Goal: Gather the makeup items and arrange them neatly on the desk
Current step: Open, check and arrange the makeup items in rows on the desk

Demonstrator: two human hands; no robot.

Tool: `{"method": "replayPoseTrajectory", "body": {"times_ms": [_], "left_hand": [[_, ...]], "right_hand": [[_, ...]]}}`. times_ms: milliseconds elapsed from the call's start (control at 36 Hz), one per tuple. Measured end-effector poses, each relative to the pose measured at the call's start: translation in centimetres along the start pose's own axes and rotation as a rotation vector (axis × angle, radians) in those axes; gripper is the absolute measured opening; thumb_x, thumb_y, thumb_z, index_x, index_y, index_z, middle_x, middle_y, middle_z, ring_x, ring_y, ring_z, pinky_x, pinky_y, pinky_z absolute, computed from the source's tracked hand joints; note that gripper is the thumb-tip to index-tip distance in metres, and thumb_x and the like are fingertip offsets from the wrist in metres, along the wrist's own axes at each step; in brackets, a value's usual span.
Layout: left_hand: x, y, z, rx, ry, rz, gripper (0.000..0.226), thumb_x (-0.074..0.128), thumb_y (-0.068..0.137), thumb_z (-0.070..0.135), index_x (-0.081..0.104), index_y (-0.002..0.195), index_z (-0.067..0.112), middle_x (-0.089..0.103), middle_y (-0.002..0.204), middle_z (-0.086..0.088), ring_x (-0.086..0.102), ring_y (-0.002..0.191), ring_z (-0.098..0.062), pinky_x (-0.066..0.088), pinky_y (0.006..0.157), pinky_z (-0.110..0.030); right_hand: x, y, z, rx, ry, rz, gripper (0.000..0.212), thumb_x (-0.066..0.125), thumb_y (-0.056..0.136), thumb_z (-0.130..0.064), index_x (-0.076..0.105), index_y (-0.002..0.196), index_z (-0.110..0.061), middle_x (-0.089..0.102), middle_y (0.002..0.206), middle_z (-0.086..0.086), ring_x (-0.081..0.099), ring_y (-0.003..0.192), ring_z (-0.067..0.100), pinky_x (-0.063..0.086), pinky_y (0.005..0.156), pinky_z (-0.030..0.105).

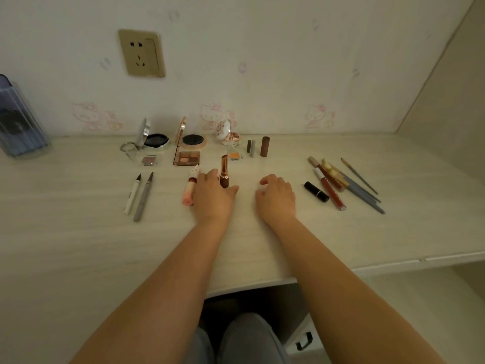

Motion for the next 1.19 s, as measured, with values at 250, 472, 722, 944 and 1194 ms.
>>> {"method": "replayPoseTrajectory", "body": {"times_ms": [250, 472, 722, 944, 1194], "left_hand": [[-1.8, -4.5, 2.0, 0.259, -0.191, 0.084, 0.045, 0.064, 0.084, 0.015, 0.046, 0.126, 0.012, 0.046, 0.121, -0.007, 0.054, 0.088, -0.012, 0.036, 0.075, -0.015], [0.0, -6.2, 5.4, 0.462, -0.137, -0.059, 0.038, 0.059, 0.087, 0.015, 0.048, 0.123, 0.018, 0.047, 0.123, 0.0, 0.058, 0.087, -0.011, 0.044, 0.069, -0.022], [1.0, -6.2, 5.4, 0.471, -0.098, -0.125, 0.032, 0.057, 0.089, 0.017, 0.05, 0.121, 0.02, 0.046, 0.122, 0.001, 0.059, 0.083, -0.009, 0.04, 0.067, -0.018], [1.6, -5.8, 4.9, 0.432, -0.1, -0.172, 0.023, 0.054, 0.092, 0.028, 0.055, 0.115, 0.022, 0.048, 0.118, 0.004, 0.055, 0.08, -0.006, 0.041, 0.073, -0.019], [0.9, -4.2, 3.0, 0.222, -0.393, -0.13, 0.032, 0.053, 0.093, 0.034, 0.062, 0.119, 0.016, 0.064, 0.112, 0.002, 0.051, 0.09, -0.002, 0.033, 0.069, -0.006]], "right_hand": [[-4.7, -2.8, 2.6, -0.035, -0.132, 0.316, 0.029, 0.046, 0.093, -0.016, 0.052, 0.121, -0.018, 0.055, 0.117, 0.005, 0.045, 0.11, 0.024, 0.034, 0.089, 0.031], [-6.6, -2.6, 7.2, 0.236, -0.499, 0.239, 0.036, 0.04, 0.095, -0.025, 0.048, 0.128, -0.016, 0.046, 0.131, 0.01, 0.037, 0.121, 0.029, 0.035, 0.094, 0.036], [-6.7, -2.8, 7.3, 0.271, -0.515, 0.223, 0.033, 0.039, 0.097, -0.031, 0.057, 0.119, -0.015, 0.047, 0.127, 0.008, 0.039, 0.118, 0.026, 0.035, 0.092, 0.035], [-5.9, -3.1, 5.6, 0.138, -0.237, 0.248, 0.031, 0.045, 0.097, -0.03, 0.057, 0.123, -0.018, 0.054, 0.122, 0.005, 0.044, 0.116, 0.024, 0.037, 0.094, 0.033], [-2.3, -3.3, 0.2, -0.01, 0.43, 0.108, 0.026, 0.051, 0.095, -0.027, 0.061, 0.115, -0.013, 0.06, 0.105, 0.005, 0.053, 0.093, 0.015, 0.04, 0.08, 0.025]]}}
Point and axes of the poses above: each hand's wrist, its own y-axis towards the middle knuckle, its own x-axis out of the palm, z = x × y, the point moved 7 cm from there along y, towards the middle knuckle
